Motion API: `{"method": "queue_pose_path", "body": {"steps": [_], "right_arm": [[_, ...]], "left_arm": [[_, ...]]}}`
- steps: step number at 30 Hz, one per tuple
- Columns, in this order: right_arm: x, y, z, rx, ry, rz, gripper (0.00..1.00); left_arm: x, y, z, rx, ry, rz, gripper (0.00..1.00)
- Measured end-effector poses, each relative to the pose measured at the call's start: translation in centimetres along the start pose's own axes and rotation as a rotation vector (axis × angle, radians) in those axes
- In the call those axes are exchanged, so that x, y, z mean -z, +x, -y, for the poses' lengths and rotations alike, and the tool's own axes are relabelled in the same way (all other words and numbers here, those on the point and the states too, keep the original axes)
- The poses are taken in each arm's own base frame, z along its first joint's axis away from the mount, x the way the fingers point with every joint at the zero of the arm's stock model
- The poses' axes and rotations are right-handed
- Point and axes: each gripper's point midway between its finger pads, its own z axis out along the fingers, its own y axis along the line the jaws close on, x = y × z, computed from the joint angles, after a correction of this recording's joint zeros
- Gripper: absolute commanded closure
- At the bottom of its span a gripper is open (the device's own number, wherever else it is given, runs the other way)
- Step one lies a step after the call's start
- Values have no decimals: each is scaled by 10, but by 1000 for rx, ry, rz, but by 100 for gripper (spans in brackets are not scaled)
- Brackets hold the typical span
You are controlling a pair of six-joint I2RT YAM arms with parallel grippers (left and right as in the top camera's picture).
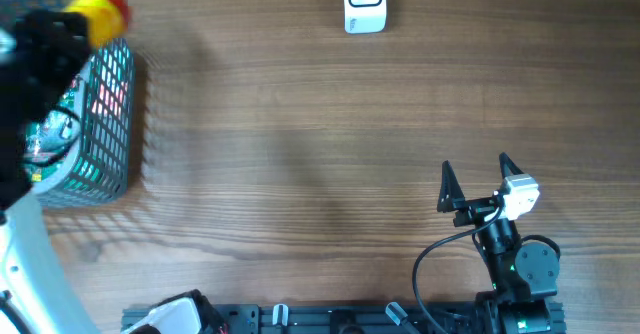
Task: Scan the item barcode
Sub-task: 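Lift the bottle out and place it upright on the table center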
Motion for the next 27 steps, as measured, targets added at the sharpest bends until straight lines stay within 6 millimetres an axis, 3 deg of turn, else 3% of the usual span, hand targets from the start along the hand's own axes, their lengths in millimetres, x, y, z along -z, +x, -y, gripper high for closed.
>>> {"method": "queue_pose_path", "body": {"steps": [6,11,20,27], "right_arm": [[0,0,0,0,0,0,0],[0,0,0,0,0,0,0],[0,0,0,0,0,0,0],[0,0,0,0,0,0,0]], "left_arm": [[-9,65,25,-93,3,-205,69],[-26,108,26,-197,-93,-332,69],[-103,180,33,-332,-212,-578,69],[-154,234,16,-388,-337,-755,69]]}}
